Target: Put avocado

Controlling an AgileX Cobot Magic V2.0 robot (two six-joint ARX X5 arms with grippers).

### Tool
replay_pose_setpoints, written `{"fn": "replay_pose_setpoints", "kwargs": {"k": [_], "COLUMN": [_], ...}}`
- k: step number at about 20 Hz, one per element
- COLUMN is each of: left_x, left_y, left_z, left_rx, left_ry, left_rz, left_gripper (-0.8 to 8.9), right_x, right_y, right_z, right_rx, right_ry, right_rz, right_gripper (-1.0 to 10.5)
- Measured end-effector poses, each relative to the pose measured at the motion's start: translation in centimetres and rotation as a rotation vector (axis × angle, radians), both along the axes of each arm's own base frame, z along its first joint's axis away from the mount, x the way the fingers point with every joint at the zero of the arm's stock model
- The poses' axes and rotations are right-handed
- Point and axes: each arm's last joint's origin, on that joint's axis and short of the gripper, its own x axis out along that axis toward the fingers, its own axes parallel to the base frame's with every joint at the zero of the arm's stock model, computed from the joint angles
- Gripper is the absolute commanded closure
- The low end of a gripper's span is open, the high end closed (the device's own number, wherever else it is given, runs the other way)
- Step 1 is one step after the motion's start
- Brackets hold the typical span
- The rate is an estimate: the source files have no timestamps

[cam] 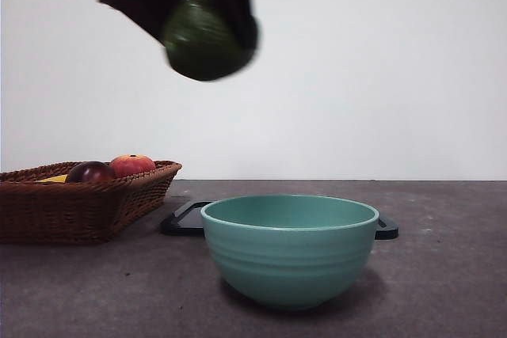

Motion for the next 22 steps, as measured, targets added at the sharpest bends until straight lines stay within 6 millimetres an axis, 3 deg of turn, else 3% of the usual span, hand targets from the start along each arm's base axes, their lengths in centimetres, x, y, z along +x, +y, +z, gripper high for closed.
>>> {"fn": "replay_pose_setpoints", "kwargs": {"k": [4, 8, 16, 22], "left_x": [-0.8, -0.1, 1.3, 1.5], "left_y": [-3.6, -6.3, -8.2, -8.5], "left_z": [-2.7, -6.4, -11.7, -12.3], "left_rx": [0.038, 0.090, 0.192, 0.186], "left_ry": [0.035, 0.066, 0.105, 0.098], "left_rz": [-0.085, -0.118, -0.129, -0.135], "left_gripper": [6.02, 6.02, 6.02, 6.02], "right_x": [0.0, 0.0, 0.0, 0.0], "right_y": [0.0, 0.0, 0.0, 0.0], "right_z": [0.0, 0.0, 0.0, 0.0], "right_rx": [0.000, 0.000, 0.000, 0.000], "right_ry": [0.000, 0.000, 0.000, 0.000], "right_rz": [0.000, 0.000, 0.000, 0.000], "right_gripper": [3.1, 3.1, 3.1, 3.1]}}
